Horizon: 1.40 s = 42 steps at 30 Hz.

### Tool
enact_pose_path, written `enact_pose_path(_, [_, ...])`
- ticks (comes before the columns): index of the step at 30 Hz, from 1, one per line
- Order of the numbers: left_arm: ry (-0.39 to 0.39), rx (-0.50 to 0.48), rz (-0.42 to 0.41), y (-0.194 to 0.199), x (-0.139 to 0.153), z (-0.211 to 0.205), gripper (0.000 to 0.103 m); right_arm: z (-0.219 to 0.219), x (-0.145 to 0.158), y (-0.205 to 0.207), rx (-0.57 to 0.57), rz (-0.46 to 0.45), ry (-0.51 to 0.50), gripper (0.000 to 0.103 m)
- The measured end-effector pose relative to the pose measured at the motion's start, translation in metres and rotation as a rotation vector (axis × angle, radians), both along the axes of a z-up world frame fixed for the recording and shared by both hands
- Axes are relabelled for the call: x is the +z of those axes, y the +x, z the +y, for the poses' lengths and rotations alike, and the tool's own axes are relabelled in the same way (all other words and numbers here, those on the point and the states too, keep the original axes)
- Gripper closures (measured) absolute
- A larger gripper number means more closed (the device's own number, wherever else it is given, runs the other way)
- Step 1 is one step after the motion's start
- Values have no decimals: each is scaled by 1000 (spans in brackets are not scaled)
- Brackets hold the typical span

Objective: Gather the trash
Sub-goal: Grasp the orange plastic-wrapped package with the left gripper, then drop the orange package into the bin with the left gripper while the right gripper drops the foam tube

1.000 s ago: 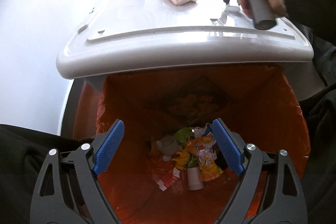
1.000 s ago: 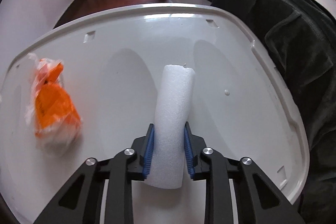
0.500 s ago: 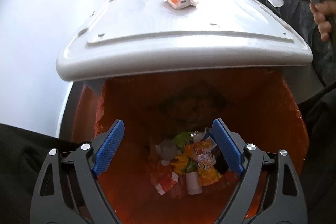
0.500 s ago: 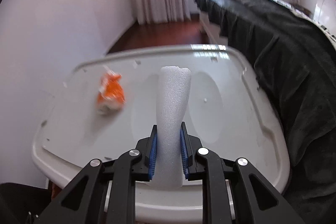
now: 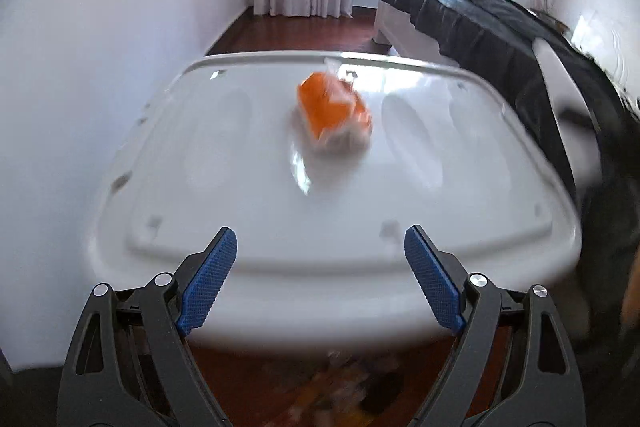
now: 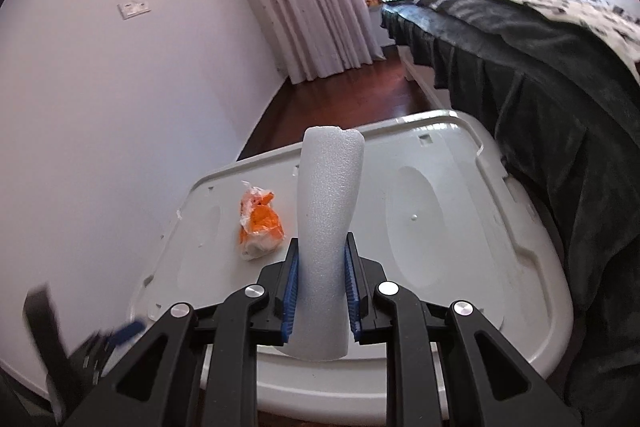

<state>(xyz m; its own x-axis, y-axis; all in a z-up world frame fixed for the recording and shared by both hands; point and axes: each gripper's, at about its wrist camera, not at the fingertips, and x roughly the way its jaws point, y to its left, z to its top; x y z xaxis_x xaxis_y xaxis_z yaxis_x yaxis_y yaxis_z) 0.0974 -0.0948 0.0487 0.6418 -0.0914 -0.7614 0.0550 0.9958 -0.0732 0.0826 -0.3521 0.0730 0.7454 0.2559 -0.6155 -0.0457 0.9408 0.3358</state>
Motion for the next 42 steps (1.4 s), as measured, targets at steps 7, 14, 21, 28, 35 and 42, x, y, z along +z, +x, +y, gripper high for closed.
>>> enact_pose_path(7, [-58, 103, 36, 117, -4, -17, 19, -8, -11, 11, -29, 60, 23, 83])
enact_pose_path(14, [-48, 190, 124, 186, -45, -21, 19, -2, -10, 17, -19, 52, 15, 82])
enact_pose_path(21, [31, 98, 141, 200, -82, -33, 23, 3, -13, 26, -9, 65, 7, 82])
enact_pose_path(28, [20, 42, 141, 190, -70, -30, 79, 5, -17, 32, -28, 78, -4, 82])
enact_pose_path(35, [88, 16, 62, 135, -39, -17, 80, 8, -23, 35, -48, 91, -19, 82])
enact_pose_path(42, [98, -2, 6, 55, 1, 3, 80, 22, -35, 27, -35, 115, -21, 81])
